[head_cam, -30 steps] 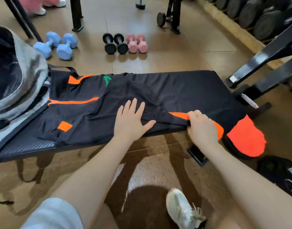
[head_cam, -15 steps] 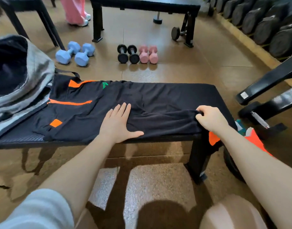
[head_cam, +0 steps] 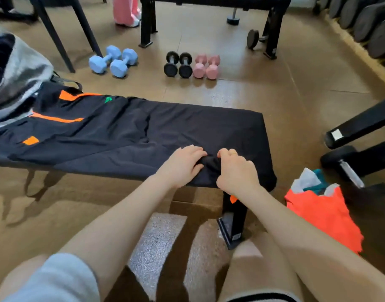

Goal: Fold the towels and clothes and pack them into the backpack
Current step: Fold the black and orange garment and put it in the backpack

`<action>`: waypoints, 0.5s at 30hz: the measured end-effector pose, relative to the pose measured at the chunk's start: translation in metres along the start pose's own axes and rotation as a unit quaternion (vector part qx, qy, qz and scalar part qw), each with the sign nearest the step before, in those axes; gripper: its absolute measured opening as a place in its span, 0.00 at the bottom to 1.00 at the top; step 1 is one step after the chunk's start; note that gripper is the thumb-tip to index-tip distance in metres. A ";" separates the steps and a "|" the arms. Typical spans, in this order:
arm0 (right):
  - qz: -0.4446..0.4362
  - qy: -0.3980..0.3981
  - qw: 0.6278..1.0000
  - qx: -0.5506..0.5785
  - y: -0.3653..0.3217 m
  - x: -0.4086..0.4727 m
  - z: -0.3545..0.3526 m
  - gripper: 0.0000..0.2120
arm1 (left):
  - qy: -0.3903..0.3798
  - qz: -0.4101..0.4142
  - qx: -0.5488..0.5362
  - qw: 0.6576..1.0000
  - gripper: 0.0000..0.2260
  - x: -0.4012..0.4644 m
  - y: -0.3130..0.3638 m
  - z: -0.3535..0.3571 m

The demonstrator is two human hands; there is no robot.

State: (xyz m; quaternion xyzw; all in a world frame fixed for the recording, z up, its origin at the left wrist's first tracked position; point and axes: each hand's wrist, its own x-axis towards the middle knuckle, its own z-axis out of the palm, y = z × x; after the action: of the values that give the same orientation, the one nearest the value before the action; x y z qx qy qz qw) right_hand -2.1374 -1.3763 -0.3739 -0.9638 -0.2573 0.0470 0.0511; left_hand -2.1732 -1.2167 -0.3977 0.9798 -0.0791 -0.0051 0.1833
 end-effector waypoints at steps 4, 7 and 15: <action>0.035 -0.021 0.999 -0.036 0.036 -0.008 -0.008 0.10 | 0.059 -0.049 -0.038 0.996 0.14 0.002 -0.001 0.012; 0.088 -0.039 0.995 0.007 0.067 -0.003 -0.019 0.06 | 0.052 -0.091 -0.078 0.991 0.16 0.005 -0.001 0.009; 0.135 -0.102 0.914 0.369 0.132 0.014 -0.029 0.07 | 0.071 -0.115 0.103 0.985 0.21 0.035 0.032 -0.004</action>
State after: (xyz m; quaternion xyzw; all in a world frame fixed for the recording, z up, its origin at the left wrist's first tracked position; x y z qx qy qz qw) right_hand -2.0573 -1.4850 -0.3625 -0.8922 -0.0934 0.2428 0.3693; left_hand -2.1438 -1.2499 -0.3823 0.9939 0.0476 0.0511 0.0848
